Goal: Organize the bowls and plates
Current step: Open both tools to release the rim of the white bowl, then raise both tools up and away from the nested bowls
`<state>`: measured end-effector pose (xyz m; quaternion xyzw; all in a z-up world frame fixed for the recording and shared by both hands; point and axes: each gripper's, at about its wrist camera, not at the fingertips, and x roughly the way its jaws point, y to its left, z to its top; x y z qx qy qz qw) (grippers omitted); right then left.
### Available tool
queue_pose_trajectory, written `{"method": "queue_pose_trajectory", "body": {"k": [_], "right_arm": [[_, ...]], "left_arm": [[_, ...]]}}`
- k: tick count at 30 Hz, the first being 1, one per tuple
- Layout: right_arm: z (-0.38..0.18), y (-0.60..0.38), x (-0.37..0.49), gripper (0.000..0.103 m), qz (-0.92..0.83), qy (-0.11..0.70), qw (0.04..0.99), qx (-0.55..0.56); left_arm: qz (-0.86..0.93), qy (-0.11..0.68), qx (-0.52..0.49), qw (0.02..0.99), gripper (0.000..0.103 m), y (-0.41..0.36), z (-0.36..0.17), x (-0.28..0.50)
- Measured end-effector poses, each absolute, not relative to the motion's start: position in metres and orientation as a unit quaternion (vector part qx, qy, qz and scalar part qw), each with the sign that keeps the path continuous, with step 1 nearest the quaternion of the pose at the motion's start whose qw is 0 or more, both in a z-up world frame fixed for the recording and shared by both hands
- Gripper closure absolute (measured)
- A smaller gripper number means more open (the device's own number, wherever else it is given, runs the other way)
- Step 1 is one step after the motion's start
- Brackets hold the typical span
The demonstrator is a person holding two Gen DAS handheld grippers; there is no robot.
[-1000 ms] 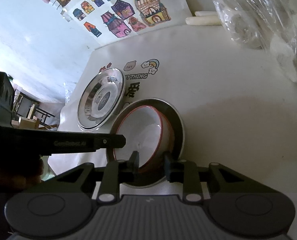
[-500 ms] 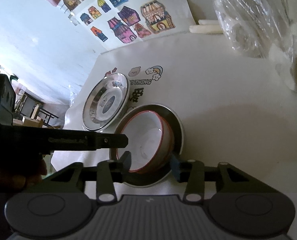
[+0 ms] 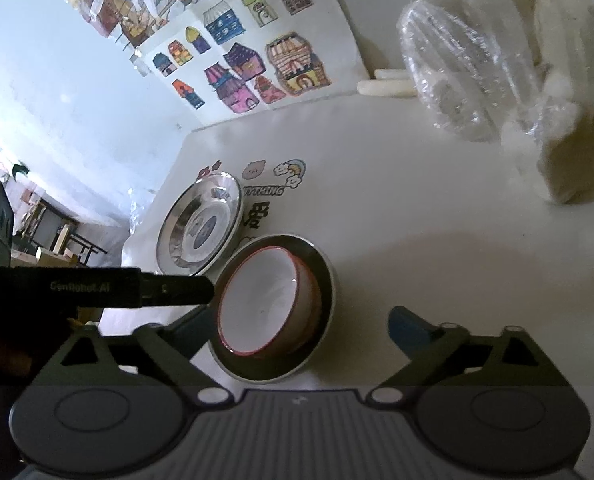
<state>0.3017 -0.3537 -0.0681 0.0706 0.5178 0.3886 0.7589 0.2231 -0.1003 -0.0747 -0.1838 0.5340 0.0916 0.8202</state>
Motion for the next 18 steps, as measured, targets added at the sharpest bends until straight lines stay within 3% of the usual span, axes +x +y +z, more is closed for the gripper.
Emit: {"method": "queue_pose_trajectory", "body": {"k": [18], "right_arm": [[-0.041, -0.372, 0.278, 0.000, 0.280, 0.451, 0.847, 0.036]], "left_arm": [[0.055, 0.486, -0.148, 0.860, 0.001, -0.079, -0.060, 0.200]]}}
